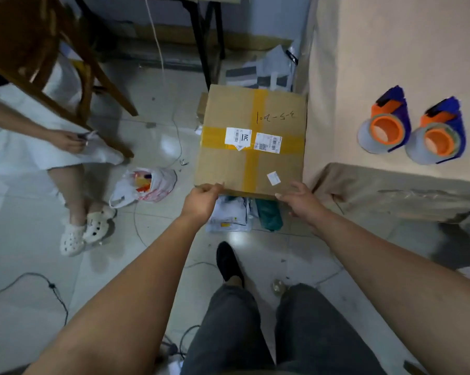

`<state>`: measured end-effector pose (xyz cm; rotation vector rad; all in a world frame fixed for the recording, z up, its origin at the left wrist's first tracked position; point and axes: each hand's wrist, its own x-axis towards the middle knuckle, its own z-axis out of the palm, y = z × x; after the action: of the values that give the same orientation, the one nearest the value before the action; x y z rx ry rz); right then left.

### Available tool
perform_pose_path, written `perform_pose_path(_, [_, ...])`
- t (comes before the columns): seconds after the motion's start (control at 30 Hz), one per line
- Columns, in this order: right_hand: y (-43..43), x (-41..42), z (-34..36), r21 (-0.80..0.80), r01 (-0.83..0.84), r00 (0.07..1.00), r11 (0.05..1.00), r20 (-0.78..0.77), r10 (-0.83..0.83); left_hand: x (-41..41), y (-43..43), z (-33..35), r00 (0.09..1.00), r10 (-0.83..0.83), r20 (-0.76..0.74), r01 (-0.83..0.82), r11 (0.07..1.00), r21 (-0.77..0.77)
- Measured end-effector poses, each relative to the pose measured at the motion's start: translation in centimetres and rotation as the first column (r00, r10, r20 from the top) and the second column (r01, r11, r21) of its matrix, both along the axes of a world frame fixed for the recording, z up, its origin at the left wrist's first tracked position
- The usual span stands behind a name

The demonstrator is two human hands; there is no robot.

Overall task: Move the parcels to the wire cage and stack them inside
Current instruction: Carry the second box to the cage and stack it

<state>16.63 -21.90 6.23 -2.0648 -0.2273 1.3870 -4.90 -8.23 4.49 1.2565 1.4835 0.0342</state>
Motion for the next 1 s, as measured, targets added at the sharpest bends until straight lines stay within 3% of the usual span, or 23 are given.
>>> perform_pose_path(0.3, [7.5,4.2,-11.2,-0.123,0.064,0.997,0.990,0.054,-0.058,4.1,11.2,-11.2,0.987,-0.090,-0.132,0.099,0.993,0.063])
perform_pose_path(0.53, [9.4,8.4,-20.0,-0.329,0.068,0.937,0.942,0.346,0.052,5.4,16.3,-20.9,0.973,-0.051,-0.224,0.064,0.996,0.054])
perform_pose_path(0.67, [9.4,9.9,-23.9,-0.290,0.162,0.936,0.943,0.348,-0.054,5.0,18.5,-24.3,0.957,0.017,-0.290,0.030,0.987,0.157])
perform_pose_path(0.83, [9.9,10.1,-26.6,-0.221,0.352,0.898,0.910,0.352,-0.262,4.8,19.9,-27.0,0.984,0.093,-0.153,-0.102,0.993,-0.052])
perform_pose_path(1.0, [10.4,10.7,-27.5,-0.209,0.412,0.894,0.887,0.280,-0.349,4.4,19.9,-27.7,0.987,0.149,-0.061,-0.158,0.970,-0.185])
